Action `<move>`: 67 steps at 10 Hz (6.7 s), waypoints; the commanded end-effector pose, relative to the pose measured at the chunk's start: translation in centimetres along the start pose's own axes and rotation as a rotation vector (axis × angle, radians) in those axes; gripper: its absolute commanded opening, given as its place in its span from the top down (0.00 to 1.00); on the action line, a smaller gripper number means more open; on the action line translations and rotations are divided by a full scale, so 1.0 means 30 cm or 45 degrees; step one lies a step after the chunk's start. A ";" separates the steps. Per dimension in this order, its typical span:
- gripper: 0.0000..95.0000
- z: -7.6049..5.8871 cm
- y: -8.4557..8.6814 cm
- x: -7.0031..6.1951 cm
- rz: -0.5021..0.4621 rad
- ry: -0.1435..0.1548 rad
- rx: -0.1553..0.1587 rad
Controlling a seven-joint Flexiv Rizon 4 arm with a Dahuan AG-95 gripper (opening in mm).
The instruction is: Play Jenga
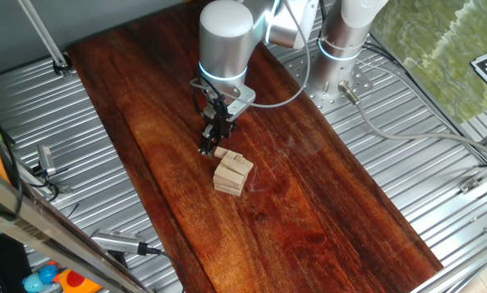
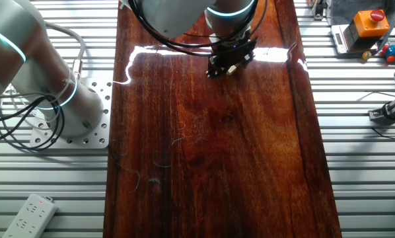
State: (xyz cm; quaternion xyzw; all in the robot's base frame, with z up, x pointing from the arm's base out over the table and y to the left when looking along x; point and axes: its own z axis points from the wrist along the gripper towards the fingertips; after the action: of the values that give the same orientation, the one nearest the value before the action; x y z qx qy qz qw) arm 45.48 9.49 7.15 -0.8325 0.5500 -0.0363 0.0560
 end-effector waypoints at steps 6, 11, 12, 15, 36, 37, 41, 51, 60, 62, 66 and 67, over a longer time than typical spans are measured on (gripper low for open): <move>0.40 0.005 -0.004 -0.003 -0.039 -0.012 -0.003; 0.40 0.006 -0.005 -0.004 -0.018 -0.022 -0.018; 0.40 0.007 -0.006 -0.004 -0.012 -0.024 -0.020; 0.40 0.012 -0.011 -0.008 -0.013 -0.025 -0.025; 0.40 0.035 -0.008 -0.034 -0.067 -0.058 -0.073; 0.40 0.035 -0.009 -0.039 -0.064 -0.057 -0.073; 0.60 0.037 -0.013 -0.046 -0.064 -0.058 -0.074; 0.60 0.034 -0.014 -0.050 -0.096 -0.062 -0.076; 0.60 0.036 -0.016 -0.054 -0.111 -0.073 -0.115; 0.60 0.036 -0.016 -0.054 -0.110 -0.074 -0.116; 0.60 0.027 -0.014 -0.061 -0.128 -0.068 -0.116; 0.60 0.024 -0.012 -0.063 -0.134 -0.066 -0.116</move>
State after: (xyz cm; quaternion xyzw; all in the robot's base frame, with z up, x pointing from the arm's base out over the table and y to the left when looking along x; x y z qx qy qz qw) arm 45.11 11.42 6.53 -0.8632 0.5040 0.0069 0.0298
